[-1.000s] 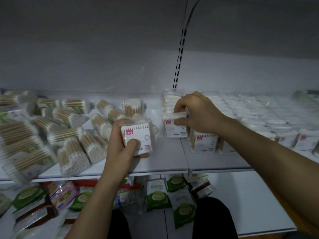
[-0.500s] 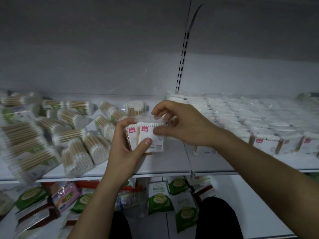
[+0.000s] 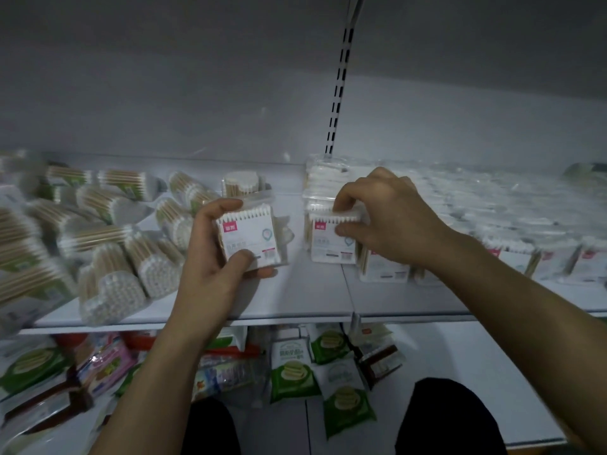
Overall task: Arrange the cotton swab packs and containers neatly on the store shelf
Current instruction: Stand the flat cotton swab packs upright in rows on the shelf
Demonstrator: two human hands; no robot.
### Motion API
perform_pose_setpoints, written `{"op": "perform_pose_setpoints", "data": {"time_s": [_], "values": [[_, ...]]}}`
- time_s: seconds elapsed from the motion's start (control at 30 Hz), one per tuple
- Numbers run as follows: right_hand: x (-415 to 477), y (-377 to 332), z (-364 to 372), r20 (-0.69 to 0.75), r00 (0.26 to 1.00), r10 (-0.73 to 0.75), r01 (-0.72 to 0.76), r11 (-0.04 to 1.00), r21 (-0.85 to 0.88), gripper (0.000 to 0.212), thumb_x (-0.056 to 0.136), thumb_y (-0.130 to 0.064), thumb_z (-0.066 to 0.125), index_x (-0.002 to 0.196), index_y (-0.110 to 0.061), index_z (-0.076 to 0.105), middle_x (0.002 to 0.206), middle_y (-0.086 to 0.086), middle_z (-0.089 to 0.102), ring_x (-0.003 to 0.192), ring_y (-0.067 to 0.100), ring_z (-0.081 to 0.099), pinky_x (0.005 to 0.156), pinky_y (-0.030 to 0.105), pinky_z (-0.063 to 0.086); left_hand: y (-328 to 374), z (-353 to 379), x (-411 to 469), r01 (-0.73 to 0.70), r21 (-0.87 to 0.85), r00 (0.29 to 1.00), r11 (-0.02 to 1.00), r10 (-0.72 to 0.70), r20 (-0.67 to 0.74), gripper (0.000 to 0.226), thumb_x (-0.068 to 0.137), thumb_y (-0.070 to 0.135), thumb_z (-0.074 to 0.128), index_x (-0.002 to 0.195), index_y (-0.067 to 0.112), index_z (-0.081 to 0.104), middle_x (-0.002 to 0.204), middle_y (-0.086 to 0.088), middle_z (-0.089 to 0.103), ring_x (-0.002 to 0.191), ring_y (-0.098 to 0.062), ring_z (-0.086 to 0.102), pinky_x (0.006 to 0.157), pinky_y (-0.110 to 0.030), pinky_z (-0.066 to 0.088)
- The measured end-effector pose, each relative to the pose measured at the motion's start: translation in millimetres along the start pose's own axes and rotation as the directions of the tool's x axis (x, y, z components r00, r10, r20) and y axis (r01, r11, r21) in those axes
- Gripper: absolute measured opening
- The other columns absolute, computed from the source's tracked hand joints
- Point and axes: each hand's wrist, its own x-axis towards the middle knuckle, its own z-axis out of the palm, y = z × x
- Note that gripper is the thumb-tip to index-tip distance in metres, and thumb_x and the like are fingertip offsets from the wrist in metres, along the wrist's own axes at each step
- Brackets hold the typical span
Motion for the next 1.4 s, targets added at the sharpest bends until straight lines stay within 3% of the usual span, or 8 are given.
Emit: {"op": "perform_pose_setpoints", "data": {"time_s": [0.3, 0.47, 0.53, 0.73, 0.93, 1.07, 1.27, 1.4], "values": [[6, -2, -1, -0.006, 0.994, -0.107, 0.104, 0.974, -0.2, 0.031, 0.084, -0.042, 0.077, 0.107, -0.028, 0.061, 0.1, -0.013, 0.064, 0.107, 0.015, 0.047, 0.088, 0.037, 0.032, 3, 0, -4, -0.066, 0.075, 0.996, 0.995, 0.061, 0.071, 0.089, 0.098, -0.016, 0.051, 0.156, 0.043, 0.02, 0.124, -0.004, 0.073, 0.11, -0.024, 0.072, 0.089, -0.03, 0.059], [-6, -25, -10, -0.097, 0.981, -0.17, 0.195, 0.901, 0.388, 0.043, 0.087, -0.038, 0.077, 0.124, -0.026, 0.059, 0.115, -0.014, 0.064, 0.105, 0.004, 0.056, 0.088, 0.016, 0.043, 9, 6, -6, -0.079, 0.067, 0.987, 0.995, 0.069, 0.146, 0.087, 0.096, -0.011, 0.056, 0.158, 0.038, 0.021, 0.126, 0.0, 0.072, 0.116, -0.022, 0.069, 0.095, -0.032, 0.057], [-6, -39, -8, -0.044, 0.979, -0.198, 0.198, 0.885, 0.421, 0.046, 0.081, -0.028, 0.084, 0.119, -0.023, 0.06, 0.113, -0.015, 0.064, 0.098, -0.003, 0.057, 0.081, 0.008, 0.042, 10, 9, -6, -0.064, 0.062, 0.979, 0.996, 0.051, 0.197, 0.088, 0.091, -0.008, 0.061, 0.157, 0.036, 0.025, 0.118, -0.009, 0.074, 0.109, -0.023, 0.072, 0.092, -0.032, 0.058], [-7, -23, -18, -0.047, 0.994, -0.098, 0.108, 0.933, 0.343, 0.037, 0.075, -0.019, 0.088, 0.105, -0.024, 0.067, 0.093, -0.021, 0.064, 0.087, -0.007, 0.06, 0.078, 0.013, 0.049, 0, 11, -7, -0.069, 0.208, 0.977, 0.976, 0.024, 0.212, 0.077, 0.082, 0.02, 0.073, 0.15, 0.033, 0.039, 0.117, 0.002, 0.072, 0.112, -0.016, 0.069, 0.095, -0.038, 0.058], [-17, -9, -6, -0.008, 0.998, -0.057, 0.058, 0.994, 0.095, 0.036, 0.082, -0.033, 0.082, 0.111, -0.029, 0.062, 0.101, -0.012, 0.063, 0.1, 0.012, 0.055, 0.093, 0.04, 0.046, -4, 23, -9, -0.191, 0.626, 0.972, 0.756, 0.057, 0.228, 0.072, 0.088, 0.044, 0.071, 0.152, 0.031, 0.042, 0.132, 0.022, 0.063, 0.117, 0.013, 0.056, 0.096, -0.021, 0.052], [-16, -11, 0, -0.081, 0.995, -0.063, 0.067, 0.997, 0.05, 0.034, 0.083, -0.035, 0.08, 0.111, -0.028, 0.062, 0.103, -0.016, 0.064, 0.108, 0.01, 0.049, 0.098, 0.036, 0.035, -7, 27, -11, -0.268, 0.738, 0.958, 0.62, 0.088, 0.274, 0.075, 0.09, 0.047, 0.07, 0.155, 0.025, 0.041, 0.141, 0.012, 0.061, 0.124, -0.001, 0.056, 0.101, -0.034, 0.054], [-22, -13, 6, -0.117, 0.987, -0.111, 0.101, 0.991, -0.088, 0.035, 0.086, -0.033, 0.077, 0.117, -0.025, 0.061, 0.113, -0.009, 0.066, 0.117, 0.018, 0.047, 0.1, 0.039, 0.032, -8, 27, -10, -0.265, 0.749, 0.958, 0.608, 0.076, 0.277, 0.078, 0.089, 0.049, 0.071, 0.156, 0.024, 0.041, 0.146, 0.01, 0.058, 0.129, -0.007, 0.056, 0.103, -0.038, 0.053], [-39, -8, 13, -0.343, 0.936, -0.077, 0.084, 0.996, 0.003, 0.036, 0.089, -0.029, 0.073, 0.122, -0.022, 0.062, 0.122, -0.003, 0.062, 0.12, 0.02, 0.049, 0.097, 0.039, 0.033, -10, 28, -10, -0.273, 0.752, 0.956, 0.599, 0.078, 0.284, 0.078, 0.089, 0.048, 0.073, 0.156, 0.023, 0.041, 0.148, 0.007, 0.057, 0.131, -0.01, 0.055, 0.104, -0.04, 0.052]]}}
